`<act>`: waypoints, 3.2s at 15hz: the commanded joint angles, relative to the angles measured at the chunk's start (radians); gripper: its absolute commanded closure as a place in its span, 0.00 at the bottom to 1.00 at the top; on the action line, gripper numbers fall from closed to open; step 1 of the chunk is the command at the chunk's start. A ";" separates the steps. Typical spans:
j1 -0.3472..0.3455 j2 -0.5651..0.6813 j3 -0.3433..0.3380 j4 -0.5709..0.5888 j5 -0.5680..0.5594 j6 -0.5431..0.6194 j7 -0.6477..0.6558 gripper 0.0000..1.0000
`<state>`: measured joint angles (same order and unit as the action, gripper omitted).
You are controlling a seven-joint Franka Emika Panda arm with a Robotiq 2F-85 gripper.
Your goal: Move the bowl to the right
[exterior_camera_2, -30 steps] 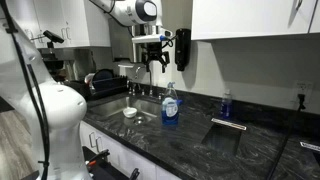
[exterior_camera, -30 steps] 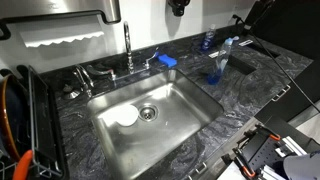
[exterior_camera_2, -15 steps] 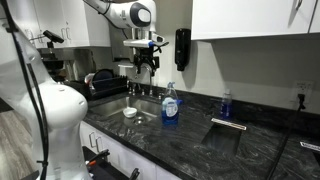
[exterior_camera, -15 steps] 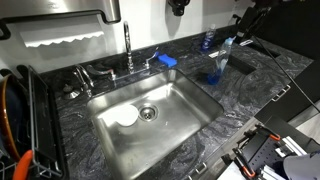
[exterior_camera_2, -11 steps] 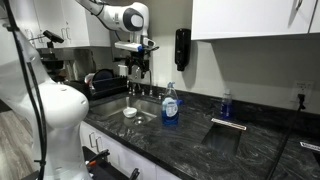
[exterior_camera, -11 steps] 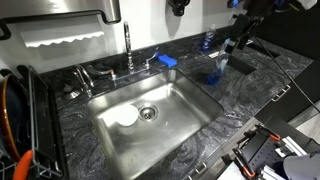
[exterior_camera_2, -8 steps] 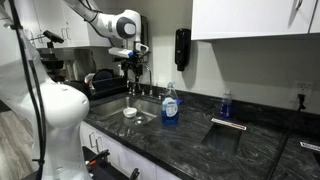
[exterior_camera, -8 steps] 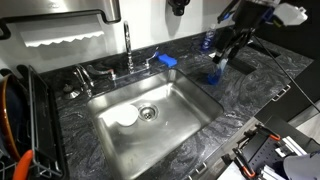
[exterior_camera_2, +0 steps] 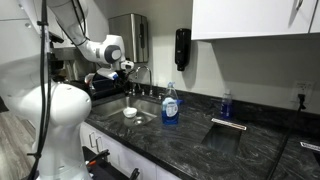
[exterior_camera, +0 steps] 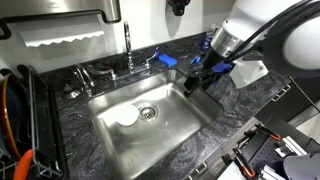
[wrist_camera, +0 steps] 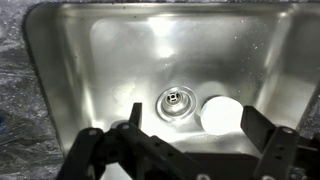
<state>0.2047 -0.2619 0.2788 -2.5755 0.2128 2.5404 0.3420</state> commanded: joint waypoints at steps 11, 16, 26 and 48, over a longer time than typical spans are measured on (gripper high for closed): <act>0.014 0.246 -0.013 0.085 -0.047 0.125 0.004 0.00; 0.018 0.311 -0.016 0.134 -0.053 0.182 -0.082 0.00; 0.026 0.569 -0.016 0.366 -0.038 0.165 -0.155 0.00; 0.264 0.896 -0.182 0.686 -0.167 0.153 0.161 0.00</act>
<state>0.4467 0.5855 0.1177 -1.9466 0.0419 2.7040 0.4694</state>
